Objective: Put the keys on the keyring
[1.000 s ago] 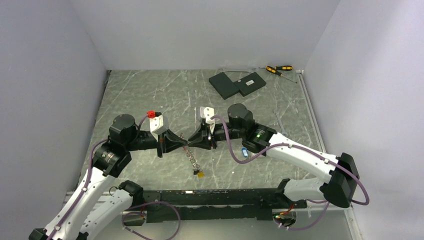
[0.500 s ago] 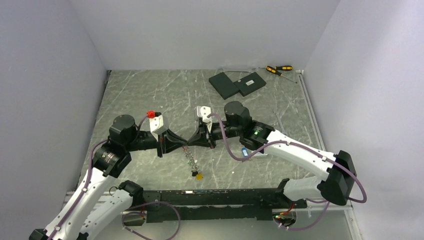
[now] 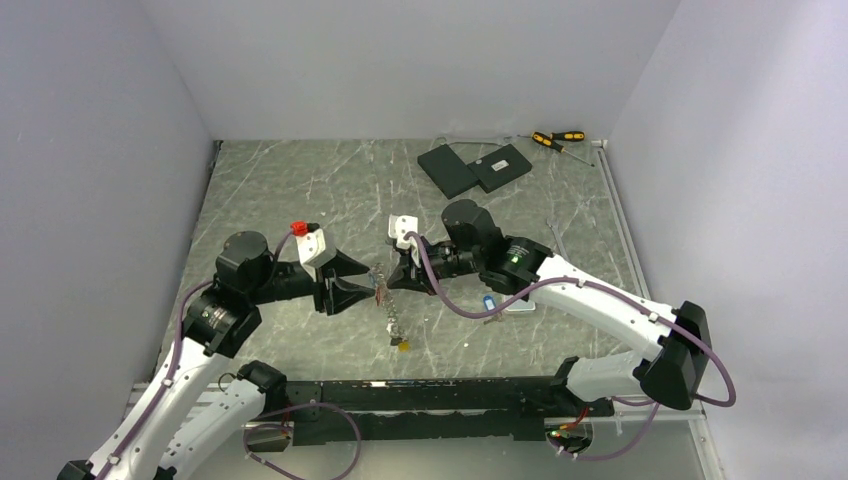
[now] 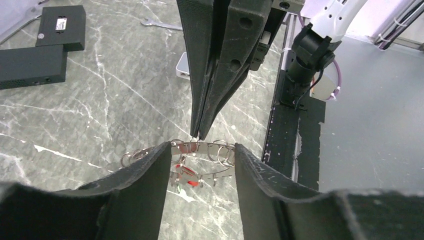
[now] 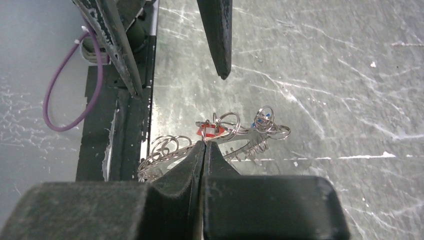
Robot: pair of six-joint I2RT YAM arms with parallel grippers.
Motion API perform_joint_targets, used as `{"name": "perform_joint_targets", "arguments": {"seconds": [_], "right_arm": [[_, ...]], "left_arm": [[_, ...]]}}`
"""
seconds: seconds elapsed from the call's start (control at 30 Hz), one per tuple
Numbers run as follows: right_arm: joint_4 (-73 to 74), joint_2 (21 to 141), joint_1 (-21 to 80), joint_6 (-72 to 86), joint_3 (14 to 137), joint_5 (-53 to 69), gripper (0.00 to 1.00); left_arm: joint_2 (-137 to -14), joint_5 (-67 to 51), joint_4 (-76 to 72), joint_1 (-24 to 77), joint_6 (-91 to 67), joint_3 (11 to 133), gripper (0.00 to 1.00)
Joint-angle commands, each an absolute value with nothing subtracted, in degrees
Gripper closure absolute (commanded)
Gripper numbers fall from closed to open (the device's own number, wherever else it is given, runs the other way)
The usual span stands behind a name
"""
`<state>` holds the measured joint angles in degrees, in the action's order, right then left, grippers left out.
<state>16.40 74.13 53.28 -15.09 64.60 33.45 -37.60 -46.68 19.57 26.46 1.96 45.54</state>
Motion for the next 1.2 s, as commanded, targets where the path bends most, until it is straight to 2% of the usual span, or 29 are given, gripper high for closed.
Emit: {"name": "perform_joint_targets", "arguments": {"seconds": [0.0, 0.1, 0.57, 1.17], "right_arm": [[17.31, 71.38, 53.25, -17.72, 68.15, 30.96, 1.00], [17.64, 71.13, 53.39, -17.75, 68.25, 30.77, 1.00], [18.19, 70.98, 54.40, -17.82, 69.58, 30.02, 1.00], [7.80, 66.95, 54.40, -13.48, 64.07, 32.55, 1.00]], "left_arm": [[-37.68, -45.53, 19.16, 26.63, 3.34, 46.75, 0.49], [-38.95, -46.29, 17.25, 26.63, 2.09, 46.06, 0.52], [-42.00, -53.21, 5.77, 26.71, -5.23, 40.66, 0.53], [-38.67, -53.12, 0.44, 26.89, -6.04, 36.96, 0.67]]}}
